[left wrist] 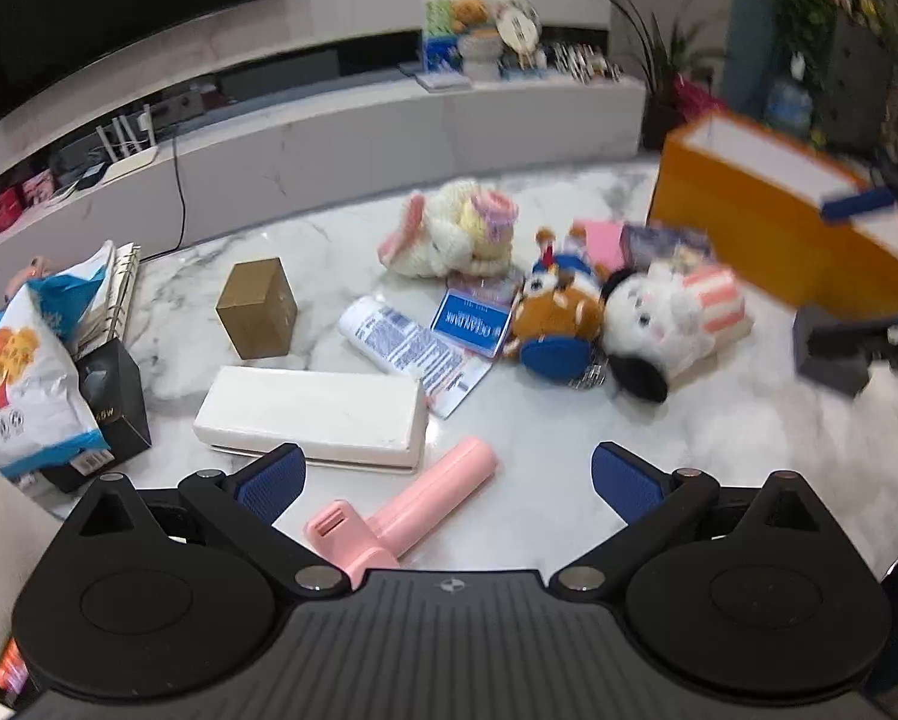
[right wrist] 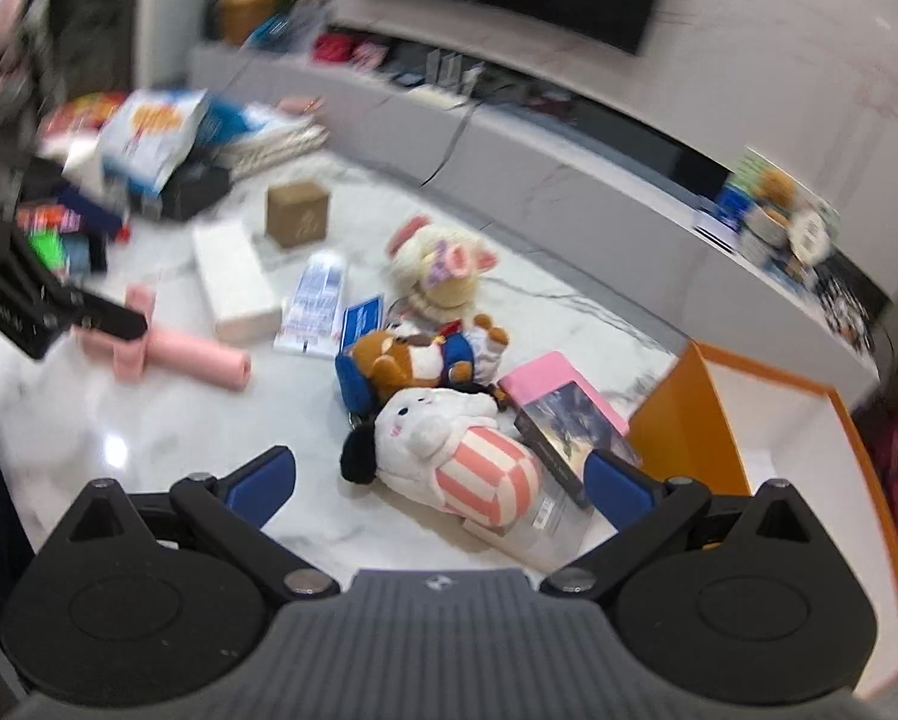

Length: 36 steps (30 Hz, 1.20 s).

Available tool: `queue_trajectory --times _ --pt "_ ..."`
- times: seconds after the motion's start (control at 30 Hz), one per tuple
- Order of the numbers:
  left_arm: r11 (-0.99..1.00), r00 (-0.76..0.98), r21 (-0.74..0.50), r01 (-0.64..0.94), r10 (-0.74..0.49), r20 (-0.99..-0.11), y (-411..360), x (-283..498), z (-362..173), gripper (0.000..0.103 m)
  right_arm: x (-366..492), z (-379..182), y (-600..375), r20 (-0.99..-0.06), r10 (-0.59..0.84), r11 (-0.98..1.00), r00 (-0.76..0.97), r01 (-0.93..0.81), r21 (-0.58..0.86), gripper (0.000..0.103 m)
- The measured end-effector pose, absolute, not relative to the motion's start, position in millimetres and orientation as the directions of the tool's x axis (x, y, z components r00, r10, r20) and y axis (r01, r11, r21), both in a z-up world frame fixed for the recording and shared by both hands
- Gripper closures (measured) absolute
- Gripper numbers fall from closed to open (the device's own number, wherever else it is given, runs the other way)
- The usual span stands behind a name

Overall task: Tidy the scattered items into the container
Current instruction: 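Grasp the white plush toy with the right tool while the left tool grasps the pink fan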

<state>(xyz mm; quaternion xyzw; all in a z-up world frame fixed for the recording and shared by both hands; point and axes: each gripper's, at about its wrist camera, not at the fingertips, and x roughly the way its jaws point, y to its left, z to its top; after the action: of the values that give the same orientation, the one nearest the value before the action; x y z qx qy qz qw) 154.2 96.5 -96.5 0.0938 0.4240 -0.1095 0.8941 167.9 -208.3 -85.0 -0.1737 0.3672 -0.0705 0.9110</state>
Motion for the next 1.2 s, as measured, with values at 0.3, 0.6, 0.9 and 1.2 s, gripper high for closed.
queue_trajectory --times 0.3,0.6,0.9,1.2 --pt "0.884 0.462 0.094 0.458 -0.147 -0.875 94.7 173.7 -135.8 0.0 222.8 -106.2 -222.1 -0.751 -0.208 0.819 0.627 -0.308 -0.484 0.0" --pt "0.805 0.368 0.116 0.582 -0.134 -0.92 85.8 196.1 -157.0 0.0 264.1 -134.7 -234.6 -0.849 -0.181 0.76 0.497 -0.477 -0.441 0.001" --pt "0.79 0.27 0.041 0.611 -0.16 -0.949 89.1 212.8 -173.8 0.0 283.6 -156.1 -241.6 -0.878 -0.193 0.715 0.439 -0.55 -0.432 0.026" --pt "0.763 0.226 0.039 0.645 -0.142 -0.964 86.7 219.5 -182.1 0.004 292.6 -165.7 -242.0 -0.882 -0.19 0.692 0.432 -0.579 -0.432 0.025"
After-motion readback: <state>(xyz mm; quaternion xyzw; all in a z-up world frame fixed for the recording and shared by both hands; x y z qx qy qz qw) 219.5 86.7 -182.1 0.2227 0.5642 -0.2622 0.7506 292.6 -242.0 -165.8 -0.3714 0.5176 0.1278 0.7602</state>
